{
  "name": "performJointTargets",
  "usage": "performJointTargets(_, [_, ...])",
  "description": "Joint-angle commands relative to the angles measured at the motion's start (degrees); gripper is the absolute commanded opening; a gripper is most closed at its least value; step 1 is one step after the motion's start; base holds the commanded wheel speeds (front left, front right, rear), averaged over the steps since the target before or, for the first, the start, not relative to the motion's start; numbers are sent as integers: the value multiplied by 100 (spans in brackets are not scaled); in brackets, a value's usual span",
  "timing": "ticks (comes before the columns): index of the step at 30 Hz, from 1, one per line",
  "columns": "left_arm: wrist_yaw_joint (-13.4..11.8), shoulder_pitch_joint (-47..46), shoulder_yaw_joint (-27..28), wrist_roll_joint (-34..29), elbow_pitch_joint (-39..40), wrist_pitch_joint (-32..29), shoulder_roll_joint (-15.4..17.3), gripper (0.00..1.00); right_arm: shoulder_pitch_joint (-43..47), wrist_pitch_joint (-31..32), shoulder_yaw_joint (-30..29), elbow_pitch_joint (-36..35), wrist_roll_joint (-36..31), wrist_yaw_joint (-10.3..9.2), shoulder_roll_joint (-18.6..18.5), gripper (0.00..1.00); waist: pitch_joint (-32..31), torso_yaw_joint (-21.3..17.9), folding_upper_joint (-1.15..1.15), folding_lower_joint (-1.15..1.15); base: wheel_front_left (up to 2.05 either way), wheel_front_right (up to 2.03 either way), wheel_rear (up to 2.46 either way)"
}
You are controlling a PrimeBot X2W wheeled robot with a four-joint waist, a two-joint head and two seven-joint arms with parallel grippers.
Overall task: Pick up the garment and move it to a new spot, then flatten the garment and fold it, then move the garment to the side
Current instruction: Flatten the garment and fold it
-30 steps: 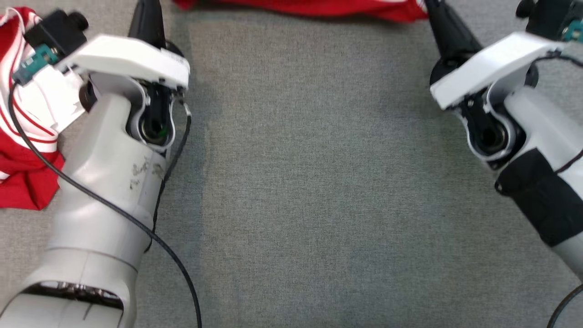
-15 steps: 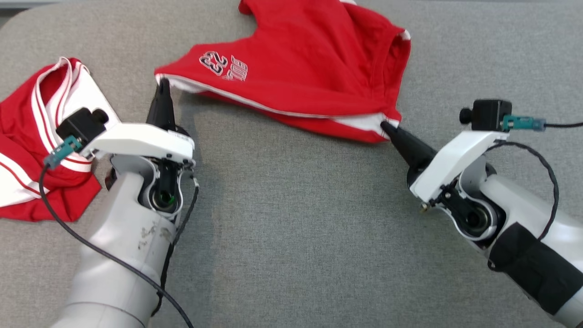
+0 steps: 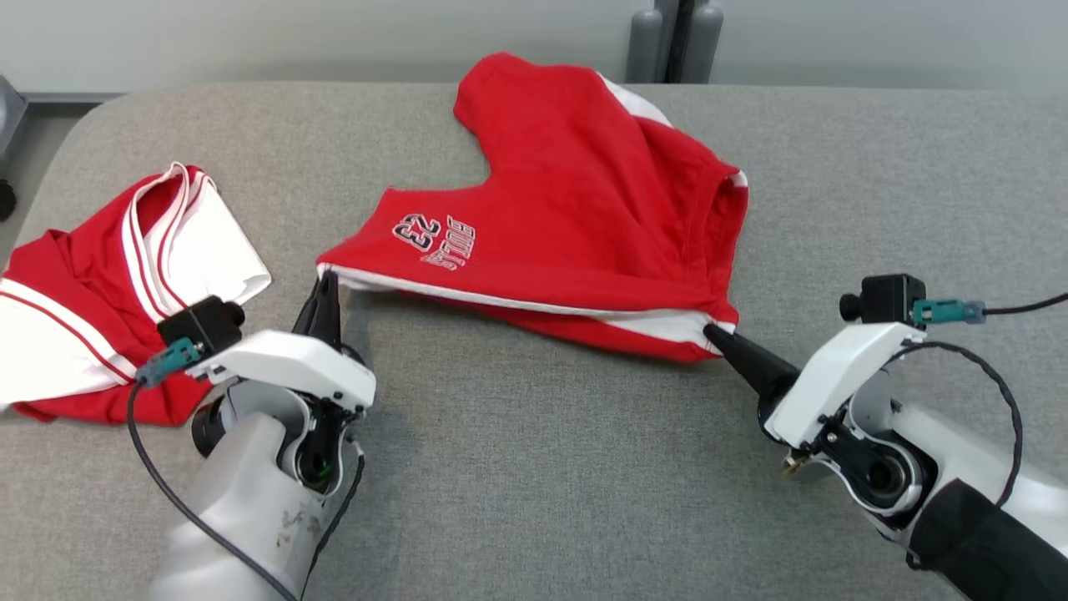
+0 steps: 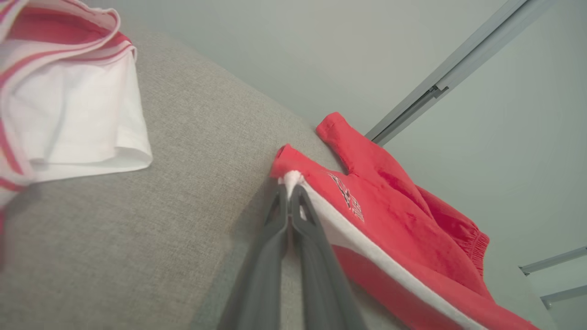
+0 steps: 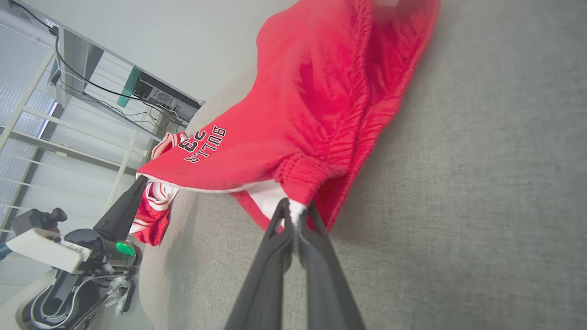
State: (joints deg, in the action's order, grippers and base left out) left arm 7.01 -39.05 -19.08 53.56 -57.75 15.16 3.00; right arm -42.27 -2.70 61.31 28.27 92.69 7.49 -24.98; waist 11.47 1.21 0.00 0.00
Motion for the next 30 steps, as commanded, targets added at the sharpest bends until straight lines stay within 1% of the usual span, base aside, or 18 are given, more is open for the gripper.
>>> performJointTargets(1, [-42,152,80,-142,52,12,37,0,146,52,-32,-51,31,2,-56,0,-117,-2,0,0,0,0,0])
performJointTargets(6, [-111,649,339,-723,292,12,34,0,536,225,30,-272,4,2,-157,0,-401,-36,0,0,0,0,0])
performJointTargets(15, [-95,1606,788,-1399,697,12,22,0,1207,303,95,-682,-31,2,-367,0,-846,-121,0,0,0,0,0])
performJointTargets(26, [-101,2450,1194,-1944,1243,12,15,0,1888,423,157,-1150,-29,2,-663,0,-1161,-149,0,0,0,0,0])
performJointTargets(30, [-100,2729,1302,-2040,1428,12,10,0,2118,509,224,-1295,-41,2,-750,0,-1254,-166,0,0,0,0,0])
